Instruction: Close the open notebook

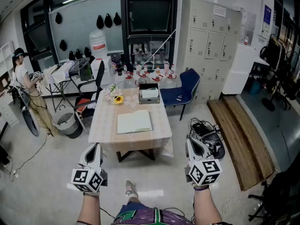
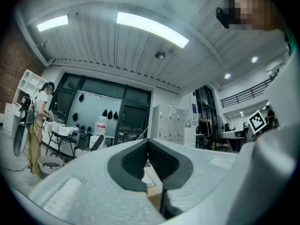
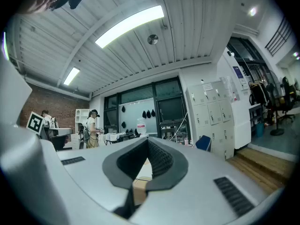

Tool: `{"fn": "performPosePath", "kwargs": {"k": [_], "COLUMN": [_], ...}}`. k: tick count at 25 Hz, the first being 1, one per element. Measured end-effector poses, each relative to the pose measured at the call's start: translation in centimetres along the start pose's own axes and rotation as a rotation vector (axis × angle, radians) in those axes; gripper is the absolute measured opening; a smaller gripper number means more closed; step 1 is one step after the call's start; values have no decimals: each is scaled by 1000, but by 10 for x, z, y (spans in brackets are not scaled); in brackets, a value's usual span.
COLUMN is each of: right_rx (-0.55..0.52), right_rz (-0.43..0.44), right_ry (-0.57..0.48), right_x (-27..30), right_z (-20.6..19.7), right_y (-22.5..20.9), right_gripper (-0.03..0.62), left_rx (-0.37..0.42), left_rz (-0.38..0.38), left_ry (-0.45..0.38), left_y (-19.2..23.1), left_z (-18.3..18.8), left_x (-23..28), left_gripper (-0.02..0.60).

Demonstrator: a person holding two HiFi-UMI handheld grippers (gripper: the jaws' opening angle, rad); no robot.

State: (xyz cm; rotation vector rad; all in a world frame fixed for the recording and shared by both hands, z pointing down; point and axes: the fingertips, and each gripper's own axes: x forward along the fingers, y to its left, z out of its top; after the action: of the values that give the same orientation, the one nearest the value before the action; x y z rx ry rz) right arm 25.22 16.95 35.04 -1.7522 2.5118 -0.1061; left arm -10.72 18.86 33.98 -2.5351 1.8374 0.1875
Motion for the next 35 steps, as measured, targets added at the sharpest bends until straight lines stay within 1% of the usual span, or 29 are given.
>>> {"fn": "performPosePath", "kwargs": {"k": [13,17,23,29,35], "right_rx": [-21,-15,-54,-23,12], "right_rz": [33,65,102,116,128], "right_ry": [-11,-2,5,17,29], "right_x": [3,3,11,37,86], "right_z": [9,4,0,-5,-10], "right_y": [8,11,21,18,15], "right_gripper": [0,-1,-2,0,0], "left_rx": [-8,-3,-10,5,1], "left_rz": [-17,-26,-29,-23,-38], "left_ry": [1,8,20,29,52], "left_y": [-8,-9,0,13,37], "left_z": [3,-2,-10,-13,-23], "left_x": [6,10,15,34,72], "left_gripper": [15,15,15,15,15]}}
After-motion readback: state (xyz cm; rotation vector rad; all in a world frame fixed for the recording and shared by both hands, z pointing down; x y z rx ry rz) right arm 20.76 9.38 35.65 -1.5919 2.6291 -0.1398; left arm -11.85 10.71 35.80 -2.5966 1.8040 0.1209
